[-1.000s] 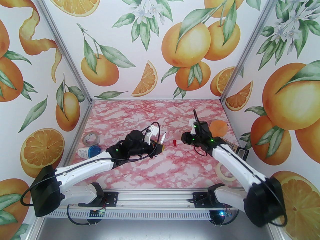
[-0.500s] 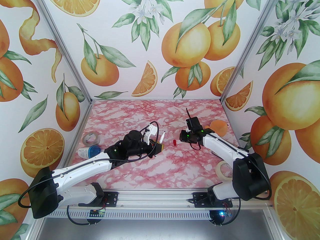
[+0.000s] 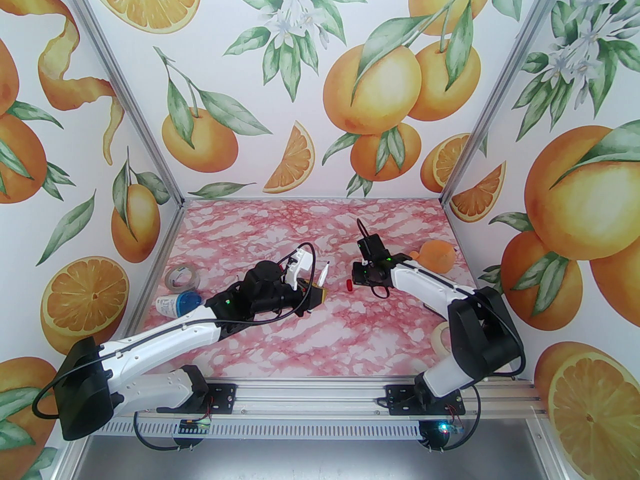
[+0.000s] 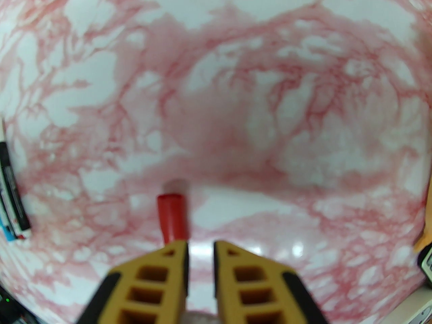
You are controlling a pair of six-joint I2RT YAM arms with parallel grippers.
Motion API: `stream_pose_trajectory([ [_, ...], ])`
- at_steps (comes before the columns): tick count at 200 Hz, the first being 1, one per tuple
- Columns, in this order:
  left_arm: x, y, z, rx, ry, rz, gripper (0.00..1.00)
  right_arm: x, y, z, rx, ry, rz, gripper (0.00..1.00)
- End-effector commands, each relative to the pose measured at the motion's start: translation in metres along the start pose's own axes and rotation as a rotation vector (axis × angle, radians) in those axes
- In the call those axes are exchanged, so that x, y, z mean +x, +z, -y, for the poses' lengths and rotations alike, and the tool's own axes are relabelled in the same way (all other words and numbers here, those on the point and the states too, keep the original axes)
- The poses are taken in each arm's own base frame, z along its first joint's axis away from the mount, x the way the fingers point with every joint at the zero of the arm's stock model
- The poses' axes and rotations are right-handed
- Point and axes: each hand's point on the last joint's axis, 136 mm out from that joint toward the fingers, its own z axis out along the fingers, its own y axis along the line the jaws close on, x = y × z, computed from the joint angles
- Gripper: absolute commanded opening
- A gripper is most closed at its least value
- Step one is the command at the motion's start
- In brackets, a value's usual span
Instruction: Open the pen caps
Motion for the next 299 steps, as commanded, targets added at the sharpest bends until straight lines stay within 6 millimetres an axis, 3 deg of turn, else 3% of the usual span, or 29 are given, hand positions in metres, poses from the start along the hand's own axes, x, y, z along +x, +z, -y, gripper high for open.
stream_pose_trajectory([
  [1, 0.001, -0.006, 0.0, -0.001, 0.005, 0.013, 0.0, -0.007, 0.006, 0.002, 0.027, 0.003, 0.033, 0.14],
  [133, 0.007, -0.009, -0.005, -0.019, 0.001, 0.007, 0.0, 0.005, 0.031, 0.004, 0.058, 0.004, -0.003, 0.15],
  [299, 0.017, -0.009, -0.013, -0.04, -0.009, -0.006, 0.0, 0.018, 0.047, 0.009, 0.099, 0.004, -0.035, 0.2],
])
